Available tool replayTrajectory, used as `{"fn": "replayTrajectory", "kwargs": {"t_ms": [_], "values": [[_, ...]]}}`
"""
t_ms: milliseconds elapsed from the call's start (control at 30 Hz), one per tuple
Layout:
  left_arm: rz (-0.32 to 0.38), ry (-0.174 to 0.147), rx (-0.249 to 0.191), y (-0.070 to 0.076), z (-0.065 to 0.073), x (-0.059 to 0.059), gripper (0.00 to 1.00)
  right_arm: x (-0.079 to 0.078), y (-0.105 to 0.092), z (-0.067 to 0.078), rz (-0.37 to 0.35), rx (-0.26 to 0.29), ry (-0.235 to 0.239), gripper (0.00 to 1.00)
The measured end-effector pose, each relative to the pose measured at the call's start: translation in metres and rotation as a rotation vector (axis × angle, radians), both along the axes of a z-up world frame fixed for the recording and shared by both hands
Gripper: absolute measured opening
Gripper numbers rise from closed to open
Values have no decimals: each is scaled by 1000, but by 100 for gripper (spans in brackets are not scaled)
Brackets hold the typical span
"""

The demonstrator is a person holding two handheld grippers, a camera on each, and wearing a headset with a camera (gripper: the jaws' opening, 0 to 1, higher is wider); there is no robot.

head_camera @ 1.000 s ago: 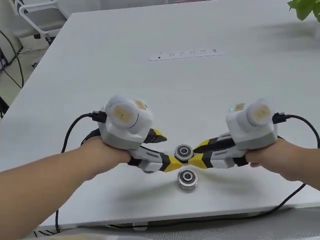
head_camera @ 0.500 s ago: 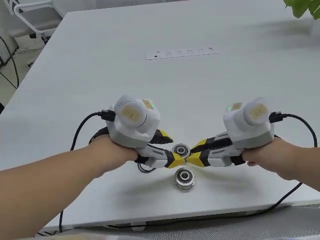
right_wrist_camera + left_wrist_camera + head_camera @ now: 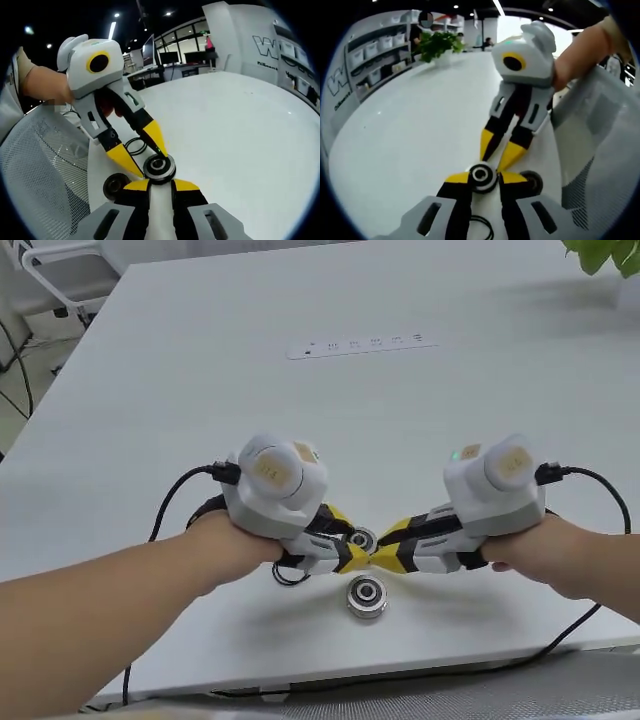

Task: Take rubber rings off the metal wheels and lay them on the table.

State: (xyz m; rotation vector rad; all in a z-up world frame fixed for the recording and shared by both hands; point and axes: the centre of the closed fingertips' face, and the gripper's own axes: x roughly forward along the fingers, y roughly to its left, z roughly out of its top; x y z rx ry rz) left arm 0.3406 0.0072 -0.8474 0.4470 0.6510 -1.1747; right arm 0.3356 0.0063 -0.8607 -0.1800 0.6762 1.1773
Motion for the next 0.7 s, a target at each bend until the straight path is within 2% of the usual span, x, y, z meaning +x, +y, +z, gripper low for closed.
{"fn": "replayTrajectory", "kwargs": {"t_ms": [33, 300, 433, 533, 700], "values": [[-1, -10, 0, 0, 0, 1, 21, 0, 0, 0, 0, 0, -1, 14], [25, -3, -16, 1, 0, 2, 20, 0, 0, 0, -2, 1, -1, 14], [40, 10, -34, 1, 0, 3, 19, 1, 0, 0, -1, 0, -1, 14], [62, 21, -46, 3, 0, 6, 15, 0, 0, -1, 0, 0, 0, 14], [52, 1, -30, 3, 1, 5, 14, 1, 0, -1, -1, -1, -2, 14]]}}
